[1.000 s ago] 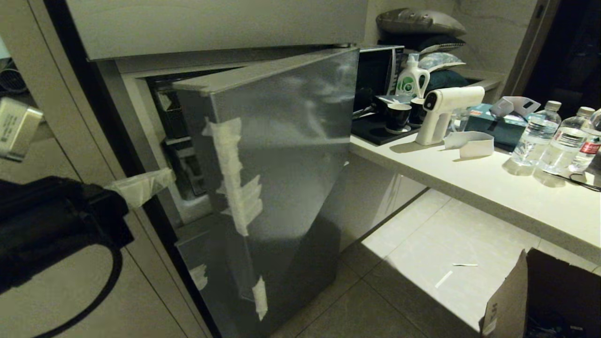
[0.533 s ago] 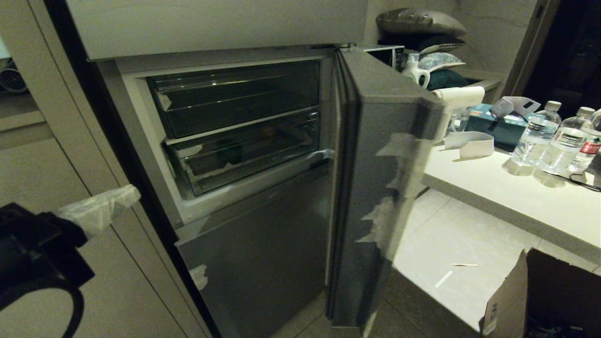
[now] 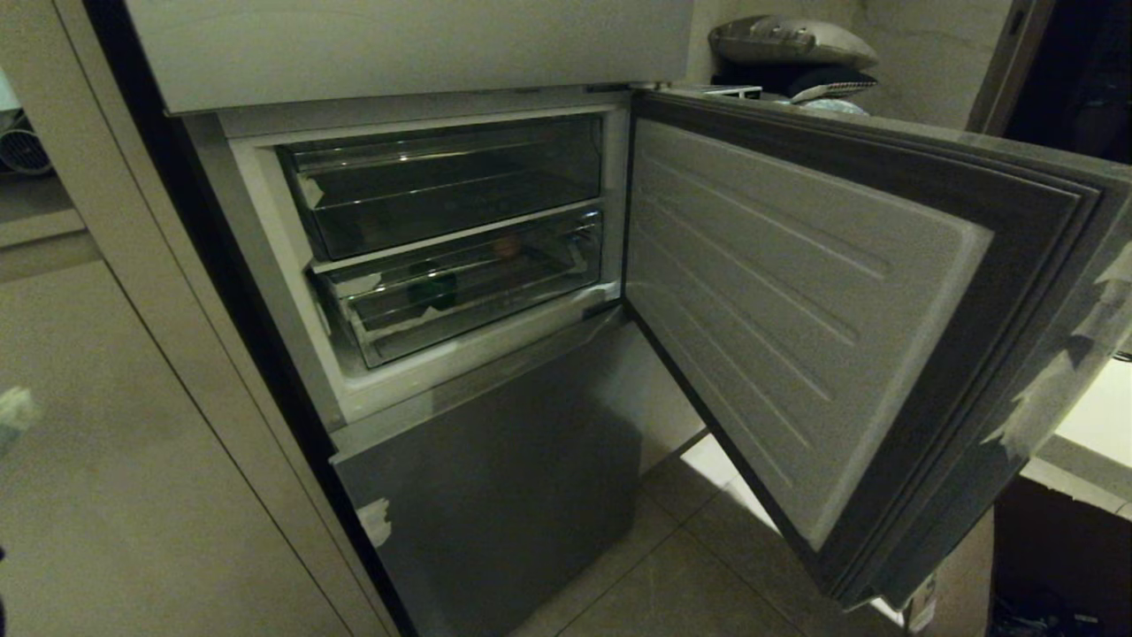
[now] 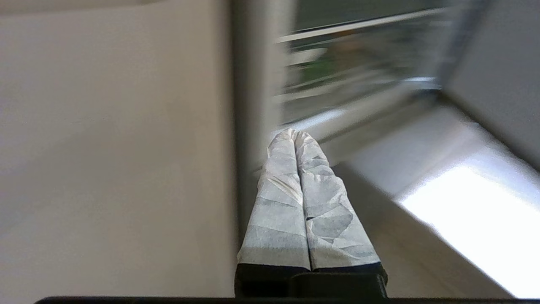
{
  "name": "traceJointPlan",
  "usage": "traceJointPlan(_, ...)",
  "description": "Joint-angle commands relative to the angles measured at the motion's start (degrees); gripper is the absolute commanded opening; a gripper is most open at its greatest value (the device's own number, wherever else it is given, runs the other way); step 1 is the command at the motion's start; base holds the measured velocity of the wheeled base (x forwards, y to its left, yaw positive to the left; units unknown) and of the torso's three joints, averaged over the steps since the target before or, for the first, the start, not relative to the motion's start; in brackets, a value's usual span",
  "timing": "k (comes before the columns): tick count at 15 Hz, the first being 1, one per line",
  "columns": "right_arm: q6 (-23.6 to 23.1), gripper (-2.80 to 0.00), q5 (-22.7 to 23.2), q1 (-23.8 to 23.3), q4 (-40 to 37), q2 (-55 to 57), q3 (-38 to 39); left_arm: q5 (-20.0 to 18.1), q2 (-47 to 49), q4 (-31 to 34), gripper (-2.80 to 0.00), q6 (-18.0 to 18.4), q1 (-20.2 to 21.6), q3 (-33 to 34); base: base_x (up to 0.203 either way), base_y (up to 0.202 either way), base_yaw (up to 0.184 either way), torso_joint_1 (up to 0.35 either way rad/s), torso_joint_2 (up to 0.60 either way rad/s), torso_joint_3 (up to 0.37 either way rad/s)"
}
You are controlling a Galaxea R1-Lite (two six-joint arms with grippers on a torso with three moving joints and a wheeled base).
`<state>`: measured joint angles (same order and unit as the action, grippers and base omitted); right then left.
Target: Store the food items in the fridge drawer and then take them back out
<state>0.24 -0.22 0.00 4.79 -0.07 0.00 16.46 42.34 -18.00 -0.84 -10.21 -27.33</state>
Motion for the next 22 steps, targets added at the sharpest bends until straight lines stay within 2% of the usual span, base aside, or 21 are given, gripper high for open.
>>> traceJointPlan(1,0.02,-2.80,-0.04,0.00,0.04,-0.01,1.76,-0.42,-10.30,3.93,-2.80,0.08,7.07,1.84,0.000,0.000,0.000,0.000,0.00,0.000)
traceJointPlan(3,0.02,-2.80,0.04,0.00,0.04,-0.01,1.76,-2.16,-18.23,10.60,-2.80,0.92,9.49,3.96,0.000,0.000,0.000,0.000,0.00,0.000)
traceJointPlan(5,0.02,-2.80,0.04,0.00,0.04,-0.01,1.76,-5.31,-26.19,19.94,-2.80,2.22,10.82,6.65,0.000,0.000,0.000,0.000,0.00,0.000)
traceJointPlan(7,0.02,-2.80,0.04,0.00,0.04,-0.01,1.76,-8.93,-30.22,24.74,-2.80,3.86,11.13,12.85,0.000,0.000,0.000,0.000,0.00,0.000)
traceJointPlan(9,0.02,-2.80,0.04,0.00,0.04,-0.01,1.76,-15.73,-31.65,25.85,-2.80,5.87,10.99,20.09,0.000,0.000,0.000,0.000,0.00,0.000)
traceJointPlan(10,0.10,-2.80,-0.04,0.00,0.04,-0.01,1.76,-17.46,-31.82,25.96,-2.80,7.31,10.95,23.38,0.000,0.000,0.000,0.000,0.00,0.000)
traceJointPlan(13,0.11,-2.80,-0.13,0.00,0.04,-0.01,1.76,-17.19,-33.97,25.92,-2.80,6.52,10.84,24.22,0.000,0.000,0.000,0.000,0.00,0.000)
traceJointPlan(15,0.02,-2.80,-0.04,0.00,0.04,-0.01,1.76,-18.88,-40.38,25.90,-2.80,8.35,10.38,24.20,0.000,0.000,0.000,0.000,0.00,0.000)
traceJointPlan(17,0.11,-2.80,-0.13,0.00,0.04,-0.01,1.76,-20.03,-42.41,24.77,-2.80,10.37,10.01,24.67,0.000,0.000,0.000,0.000,0.00,0.000)
traceJointPlan(18,0.11,-2.80,-0.13,0.00,0.04,-0.01,1.76,-18.61,-42.30,22.37,-2.80,8.98,9.96,25.63,0.000,0.000,0.000,0.000,0.00,0.000)
traceJointPlan(20,0.11,-2.80,-0.12,0.00,0.04,-0.01,1.76,-16.43,-42.26,17.77,-2.80,2.79,9.94,27.20,0.000,0.000,0.000,0.000,0.00,0.000)
traceJointPlan(22,0.11,-2.80,-0.04,0.00,0.04,-0.01,1.76,-16.28,-42.26,17.47,-2.80,0.59,9.94,27.33,0.000,0.000,0.000,0.000,0.00,0.000)
